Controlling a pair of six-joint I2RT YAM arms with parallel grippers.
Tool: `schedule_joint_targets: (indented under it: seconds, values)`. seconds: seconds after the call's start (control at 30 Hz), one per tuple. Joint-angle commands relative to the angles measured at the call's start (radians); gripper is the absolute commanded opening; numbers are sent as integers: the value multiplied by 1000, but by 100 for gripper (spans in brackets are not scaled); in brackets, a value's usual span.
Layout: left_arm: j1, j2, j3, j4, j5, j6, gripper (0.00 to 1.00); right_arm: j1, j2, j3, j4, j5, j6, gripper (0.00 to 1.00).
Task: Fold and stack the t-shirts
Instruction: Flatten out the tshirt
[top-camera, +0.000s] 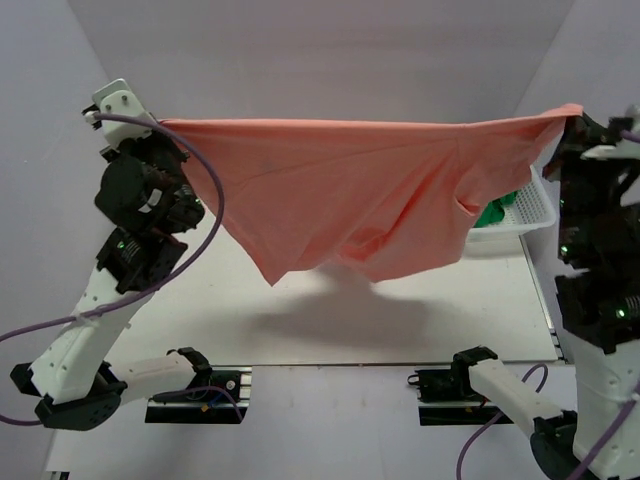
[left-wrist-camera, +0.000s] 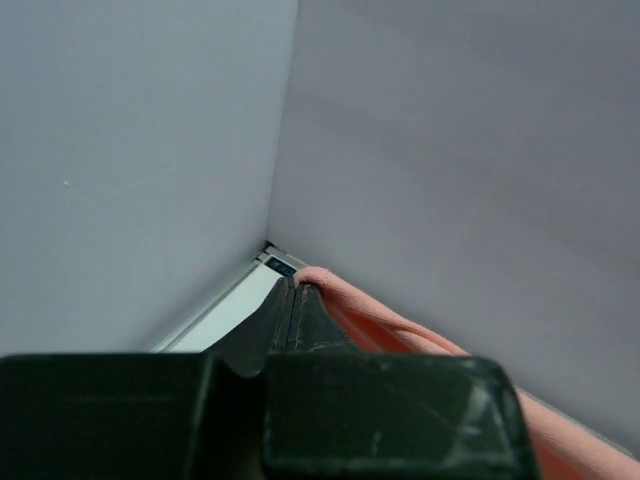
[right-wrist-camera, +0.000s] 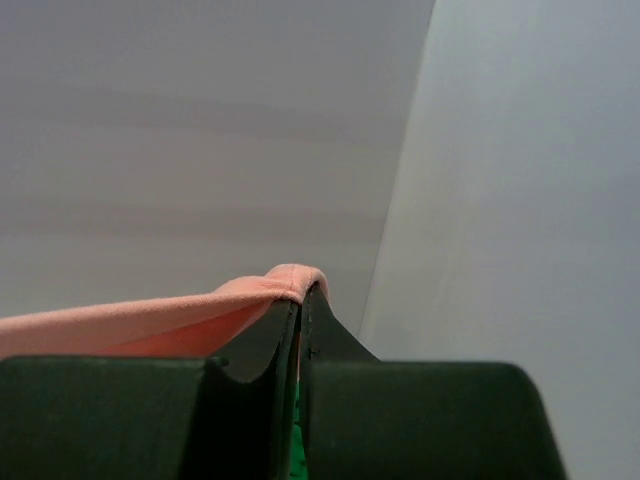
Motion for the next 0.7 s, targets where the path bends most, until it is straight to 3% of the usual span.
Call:
schedule_joint_targets:
  seconds: [0.0, 0.1, 0.2, 0.37, 0.67]
  values:
    - [7, -96, 68, -197, 71, -96, 0, -9, -77, 49, 23, -47, 2, 0]
    - [7, -127, 110, -390, 272, -246, 0, -10, -103, 59, 7, -93, 19, 0]
    - [7, -127, 131, -435, 379, -295, 0, -6, -112, 41, -5, -130, 38, 0]
    - [7, -74, 106, -480, 329, -337, 0, -7, -88, -40, 19, -123, 58, 0]
    - [41, 66, -148, -218, 183, -299, 0, -6, 81, -221, 96, -83, 141, 0]
